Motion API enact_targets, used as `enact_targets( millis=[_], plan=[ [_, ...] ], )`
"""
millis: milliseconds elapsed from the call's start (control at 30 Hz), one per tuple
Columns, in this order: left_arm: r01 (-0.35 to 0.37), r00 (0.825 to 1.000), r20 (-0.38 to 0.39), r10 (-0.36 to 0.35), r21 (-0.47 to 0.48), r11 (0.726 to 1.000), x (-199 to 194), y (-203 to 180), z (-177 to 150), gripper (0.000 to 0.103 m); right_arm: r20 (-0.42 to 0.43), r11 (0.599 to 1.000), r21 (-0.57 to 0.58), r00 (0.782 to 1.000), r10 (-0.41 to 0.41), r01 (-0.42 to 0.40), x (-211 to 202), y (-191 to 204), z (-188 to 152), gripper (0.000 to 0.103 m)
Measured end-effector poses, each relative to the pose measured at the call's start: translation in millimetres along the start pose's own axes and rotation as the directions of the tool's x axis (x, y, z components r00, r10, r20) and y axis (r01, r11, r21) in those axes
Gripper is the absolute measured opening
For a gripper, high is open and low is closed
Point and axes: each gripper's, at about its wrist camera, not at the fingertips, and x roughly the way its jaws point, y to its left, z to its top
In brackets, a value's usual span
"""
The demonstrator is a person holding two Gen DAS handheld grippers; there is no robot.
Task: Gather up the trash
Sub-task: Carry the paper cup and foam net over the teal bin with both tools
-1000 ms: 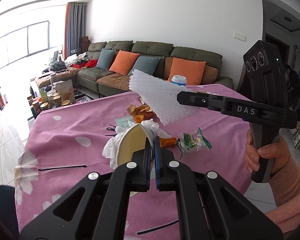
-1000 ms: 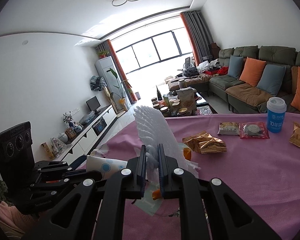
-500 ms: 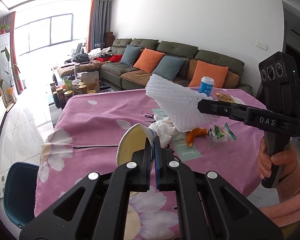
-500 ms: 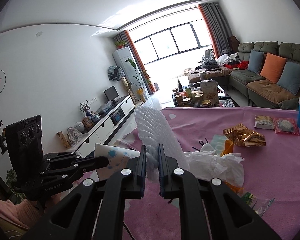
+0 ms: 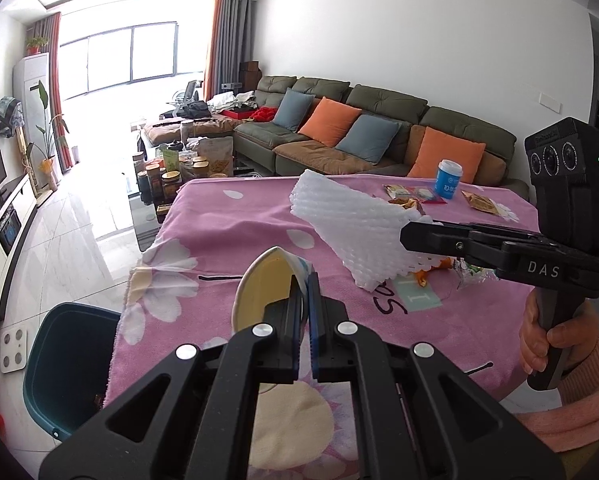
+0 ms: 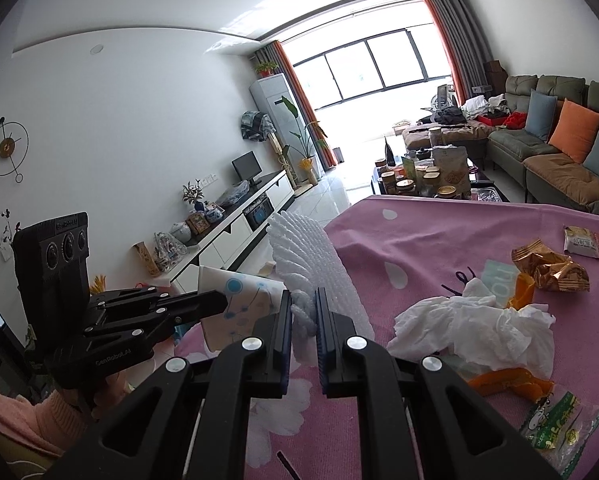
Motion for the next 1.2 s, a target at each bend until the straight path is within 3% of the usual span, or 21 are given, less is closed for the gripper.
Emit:
enact_targets(
  millis=[567, 1200],
  plan=[
    [-0.142, 0.99, 0.016, 0.143, -0.07, 0.987, -27, 52, -4, 0.004, -0.071, 0.994, -0.045, 0.992, 0.101, -0.104, 46, 33, 8, 0.01],
    [-0.293, 0.955, -0.01, 0.296, -0.154, 0.944, -46, 117, -24, 0.004, -0.162, 0.971, -0.101, 0.967, 0.199, -0.217, 103, 83, 19, 0.01]
  ],
)
